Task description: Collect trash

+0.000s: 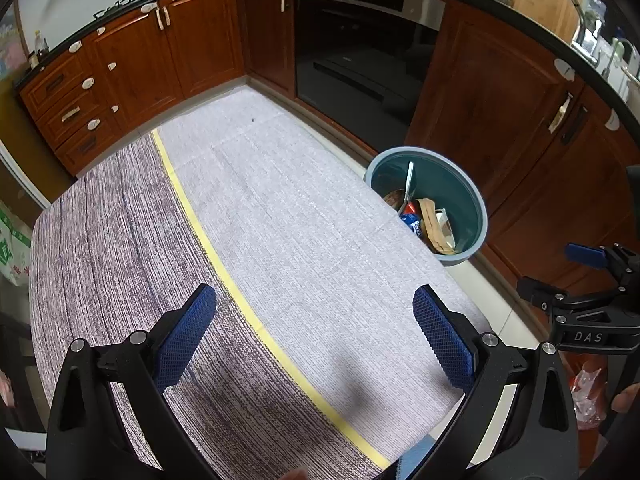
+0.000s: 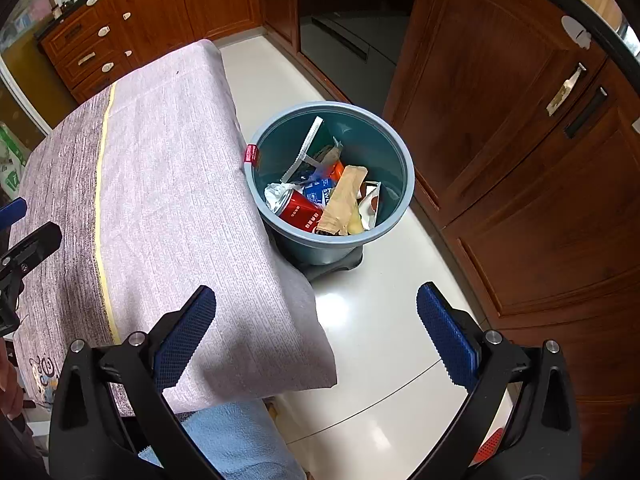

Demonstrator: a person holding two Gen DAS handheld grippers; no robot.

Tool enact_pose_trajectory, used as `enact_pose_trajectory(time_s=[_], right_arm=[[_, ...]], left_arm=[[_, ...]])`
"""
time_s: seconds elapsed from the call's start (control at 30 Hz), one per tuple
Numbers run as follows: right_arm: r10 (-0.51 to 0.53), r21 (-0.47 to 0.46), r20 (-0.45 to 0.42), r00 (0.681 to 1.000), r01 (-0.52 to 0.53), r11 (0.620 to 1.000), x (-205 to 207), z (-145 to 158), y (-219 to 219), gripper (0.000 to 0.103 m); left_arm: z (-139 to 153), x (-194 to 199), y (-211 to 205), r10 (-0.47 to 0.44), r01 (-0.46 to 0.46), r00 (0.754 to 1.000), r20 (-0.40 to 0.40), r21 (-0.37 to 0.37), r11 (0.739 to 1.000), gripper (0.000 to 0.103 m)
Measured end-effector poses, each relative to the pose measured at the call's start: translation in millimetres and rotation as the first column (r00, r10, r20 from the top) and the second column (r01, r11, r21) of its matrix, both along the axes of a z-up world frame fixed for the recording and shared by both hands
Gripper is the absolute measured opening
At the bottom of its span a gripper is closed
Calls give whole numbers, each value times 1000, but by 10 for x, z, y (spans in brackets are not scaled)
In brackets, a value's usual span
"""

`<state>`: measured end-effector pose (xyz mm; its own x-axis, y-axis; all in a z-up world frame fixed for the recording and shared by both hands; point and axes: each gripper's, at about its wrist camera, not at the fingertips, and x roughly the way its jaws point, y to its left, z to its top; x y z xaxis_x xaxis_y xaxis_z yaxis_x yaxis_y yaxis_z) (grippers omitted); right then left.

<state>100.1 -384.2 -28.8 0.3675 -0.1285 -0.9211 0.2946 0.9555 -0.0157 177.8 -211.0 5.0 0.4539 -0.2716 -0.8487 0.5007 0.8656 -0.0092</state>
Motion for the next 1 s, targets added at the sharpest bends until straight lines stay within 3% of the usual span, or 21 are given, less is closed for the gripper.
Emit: enact_pose_trajectory(time_s=[1.0], right_arm=[[-11,15,-31,999,11,1000,62,-171,-5,97]], left_arm=[[-150,5,64,9,-9,1000,-10,-2,1000,99]])
